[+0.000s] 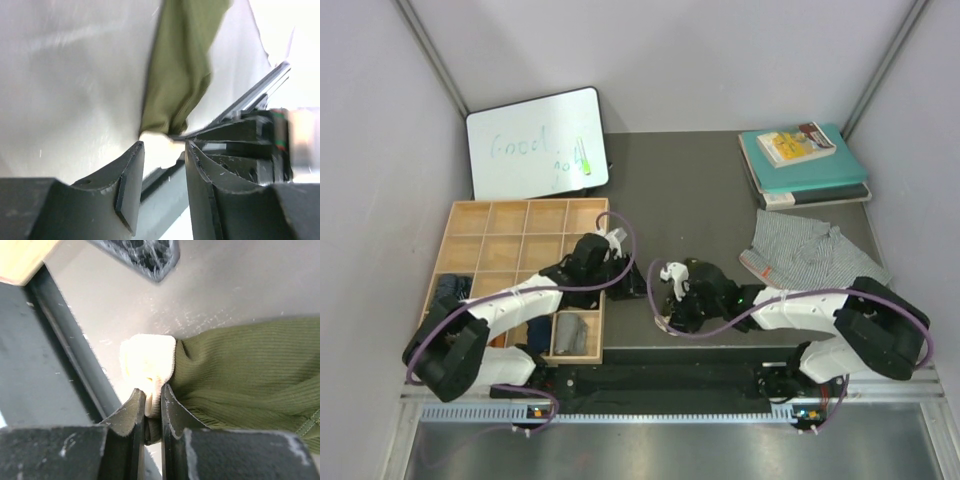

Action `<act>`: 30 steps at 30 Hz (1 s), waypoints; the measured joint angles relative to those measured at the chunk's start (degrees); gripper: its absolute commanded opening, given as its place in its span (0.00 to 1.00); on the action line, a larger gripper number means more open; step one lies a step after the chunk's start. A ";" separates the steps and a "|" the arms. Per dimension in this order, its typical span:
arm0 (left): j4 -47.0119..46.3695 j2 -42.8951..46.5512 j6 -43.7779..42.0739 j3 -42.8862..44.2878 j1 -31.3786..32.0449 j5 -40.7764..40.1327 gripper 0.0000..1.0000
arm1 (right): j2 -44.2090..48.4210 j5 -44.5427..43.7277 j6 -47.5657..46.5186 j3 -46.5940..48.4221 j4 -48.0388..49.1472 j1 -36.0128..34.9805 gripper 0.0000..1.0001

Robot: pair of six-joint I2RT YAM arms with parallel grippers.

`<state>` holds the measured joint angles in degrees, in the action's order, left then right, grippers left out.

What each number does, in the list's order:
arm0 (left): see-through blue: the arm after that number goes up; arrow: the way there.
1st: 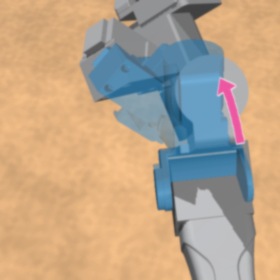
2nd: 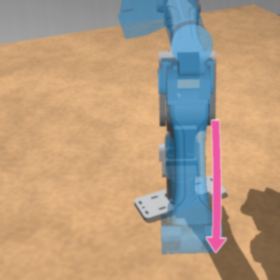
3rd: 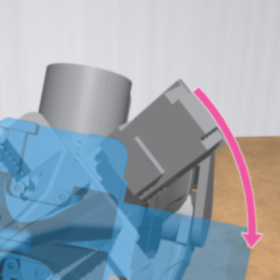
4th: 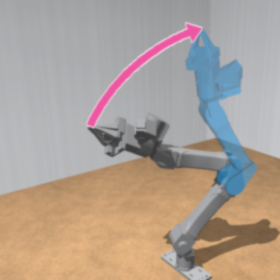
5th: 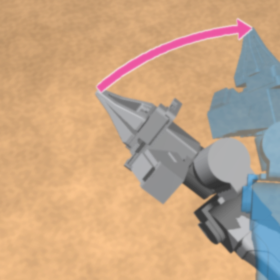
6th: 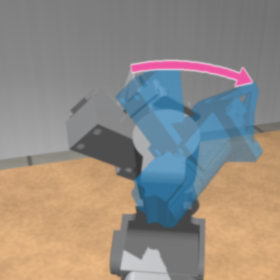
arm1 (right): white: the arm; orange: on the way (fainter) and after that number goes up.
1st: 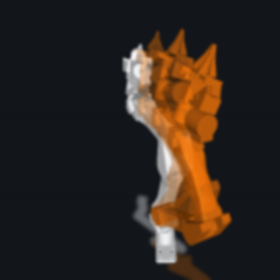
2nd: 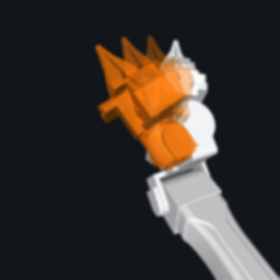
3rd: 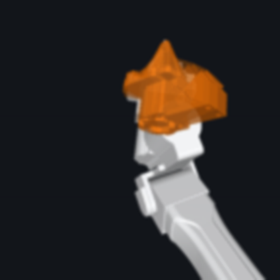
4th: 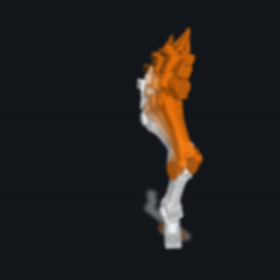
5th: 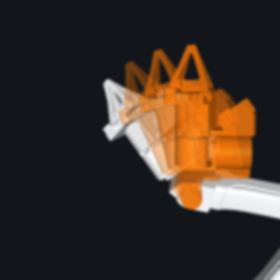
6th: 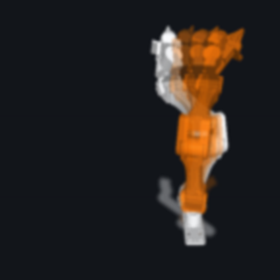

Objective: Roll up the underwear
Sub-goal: Roll the underwear to the center of the board.

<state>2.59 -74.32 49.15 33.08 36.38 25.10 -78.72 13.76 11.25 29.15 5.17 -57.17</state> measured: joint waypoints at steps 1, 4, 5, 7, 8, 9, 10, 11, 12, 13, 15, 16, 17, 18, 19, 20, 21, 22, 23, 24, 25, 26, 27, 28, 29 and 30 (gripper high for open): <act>-1.79 0.59 -0.55 -0.37 0.22 -0.72 0.42 | 0.00 2.34 0.90 -0.28 0.39 1.55 0.00; -7.41 0.94 -2.19 -1.84 1.70 -1.81 0.40 | 0.00 8.79 3.39 -1.44 1.68 5.92 0.00; -9.64 0.74 -2.89 -2.47 2.58 -1.95 0.40 | -0.02 10.67 4.24 -1.84 1.99 7.48 0.00; -12.96 -0.13 -4.28 -2.95 4.24 -1.88 0.40 | -0.15 14.08 5.73 -2.23 2.16 10.03 0.00; -14.32 -0.74 -4.74 -2.97 4.83 -1.86 0.40 | -0.39 15.72 6.60 -2.25 2.27 11.26 0.00; -16.09 -1.60 -5.42 -2.99 5.64 -1.81 0.40 | -0.72 17.42 7.21 -2.25 2.51 12.44 0.00; -17.79 -2.51 -5.92 -3.02 6.25 -1.73 0.41 | -0.98 18.71 7.87 -2.25 2.56 13.46 0.00; -19.26 -3.23 -6.23 -3.13 6.69 -1.57 0.41 | -1.40 20.20 8.48 -2.25 2.58 14.60 0.00; -20.98 -4.13 -6.60 -3.32 7.08 -1.27 0.41 | -2.08 21.81 9.03 -2.25 2.60 15.87 0.00; -22.77 -5.07 -6.95 -3.56 7.32 -0.81 0.43 | -2.60 22.93 9.46 -2.25 2.60 16.74 0.00; -25.79 -6.91 -7.34 -4.00 7.56 0.04 0.43 | -4.44 25.68 10.32 -2.23 2.73 18.95 0.00; -27.26 -7.82 -7.39 -4.31 7.56 0.57 0.43 | -5.46 27.21 10.86 -2.23 2.97 20.04 0.00; -28.65 -8.76 -7.41 -4.59 7.63 1.03 0.43 | -6.34 28.50 11.30 -2.23 3.10 21.14 0.00; -29.62 -9.57 -7.41 -4.72 7.67 1.25 0.44 | -7.21 29.88 11.67 -2.23 3.34 22.12 0.00; -30.91 -10.71 -7.41 -4.83 7.72 1.68 0.44 | -7.85 30.80 11.96 -2.19 3.48 22.80 0.00; -32.44 -12.13 -7.39 -4.92 7.82 2.19 0.44 | -8.76 32.11 12.17 -2.12 3.61 23.61 0.00; -33.48 -13.42 -7.34 -4.92 7.91 2.62 0.43 | -9.29 32.83 12.33 -2.10 3.65 24.04 0.00; -34.40 -14.40 -7.28 -4.92 8.02 2.97 0.44 | -9.86 33.66 12.44 -2.05 3.65 24.55 0.00; -35.80 -15.61 -7.15 -4.98 8.24 3.54 0.44 | -10.38 34.42 12.50 -2.01 3.67 25.07 0.00; -36.94 -16.76 -6.99 -5.01 8.46 4.07 0.43 | -10.91 35.28 12.59 -1.95 3.69 25.59 0.00; -37.92 -17.77 -6.78 -5.05 8.72 4.48 0.43 | -11.58 36.09 12.68 -1.79 3.67 26.21 0.00; -38.84 -18.56 -6.56 -5.14 8.96 4.92 0.43 | -12.22 36.76 12.81 -1.57 3.69 26.73 0.00; -39.52 -19.08 -6.25 -5.25 9.20 5.33 0.43 | -12.98 37.59 12.94 -1.31 3.61 27.43 0.00; -40.24 -19.45 -6.03 -5.49 9.35 5.57 0.43 | -13.75 38.38 13.03 -1.09 3.61 28.13 0.00; -41.03 -19.63 -5.77 -5.77 9.51 5.73 0.44 | -14.49 39.15 13.14 -0.87 3.56 28.68 0.00; -41.68 -19.74 -5.70 -5.97 9.60 5.81 0.43 | -15.12 39.80 13.33 -0.72 3.54 29.03 0.00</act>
<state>-39.09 -94.06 43.44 27.11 45.98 30.92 -93.84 53.56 24.58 28.42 8.71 -28.14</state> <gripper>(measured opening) 0.436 0.077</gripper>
